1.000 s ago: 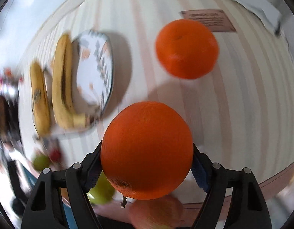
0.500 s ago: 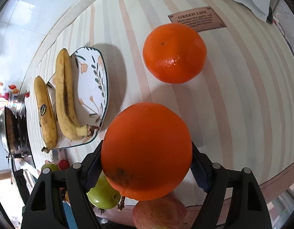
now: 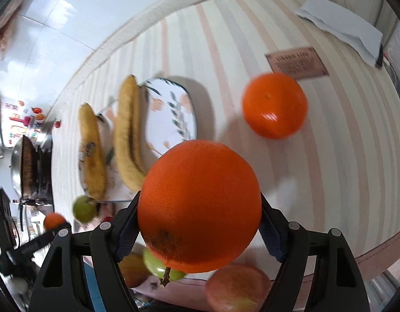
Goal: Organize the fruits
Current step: 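Carry both oranges over the floral plate beside the bananas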
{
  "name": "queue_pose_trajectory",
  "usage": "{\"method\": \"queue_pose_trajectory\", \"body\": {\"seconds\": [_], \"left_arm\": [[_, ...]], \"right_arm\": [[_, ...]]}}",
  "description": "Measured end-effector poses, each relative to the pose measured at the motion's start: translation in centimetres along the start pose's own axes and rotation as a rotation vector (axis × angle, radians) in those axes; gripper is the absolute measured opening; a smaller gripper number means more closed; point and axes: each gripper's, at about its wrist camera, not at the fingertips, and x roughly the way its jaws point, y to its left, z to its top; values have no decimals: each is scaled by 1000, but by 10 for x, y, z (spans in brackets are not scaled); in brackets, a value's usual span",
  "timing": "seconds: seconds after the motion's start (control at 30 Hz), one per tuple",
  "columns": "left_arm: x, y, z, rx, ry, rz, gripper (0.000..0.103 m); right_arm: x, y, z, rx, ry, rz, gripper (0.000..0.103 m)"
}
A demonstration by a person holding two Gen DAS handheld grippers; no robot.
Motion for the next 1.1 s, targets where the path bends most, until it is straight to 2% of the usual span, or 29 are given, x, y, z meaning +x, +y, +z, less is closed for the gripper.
{"method": "queue_pose_trajectory", "body": {"seconds": [0.13, 0.2, 0.27, 0.37, 0.53, 0.67, 0.8, 0.97, 1.1], "left_arm": [[-1, -3, 27, 36, 8, -7, 63], [1, 6, 27, 27, 11, -3, 64], [14, 17, 23, 24, 56, 8, 64], [28, 37, 13, -50, 87, -17, 63], [21, 41, 7, -61, 39, 2, 63], [1, 31, 18, -46, 10, -50, 63], [-7, 11, 51, -11, -10, -80, 63], [9, -9, 101, 75, 11, -44, 63], [29, -19, 121, 113, 45, -9, 63]], "right_arm": [[-4, 14, 10, -22, -11, 4, 81], [-6, 19, 14, -24, -18, 12, 81], [-6, 23, 15, -27, -21, 18, 81], [-6, 27, 16, -27, -16, 29, 81], [-4, 27, 13, -16, -3, 41, 81], [-7, 34, 18, -23, -19, 56, 81], [-9, 40, 34, -25, -35, 58, 81], [7, 54, 61, -53, -26, 18, 81], [30, 61, 81, -89, -2, -45, 82]]}}
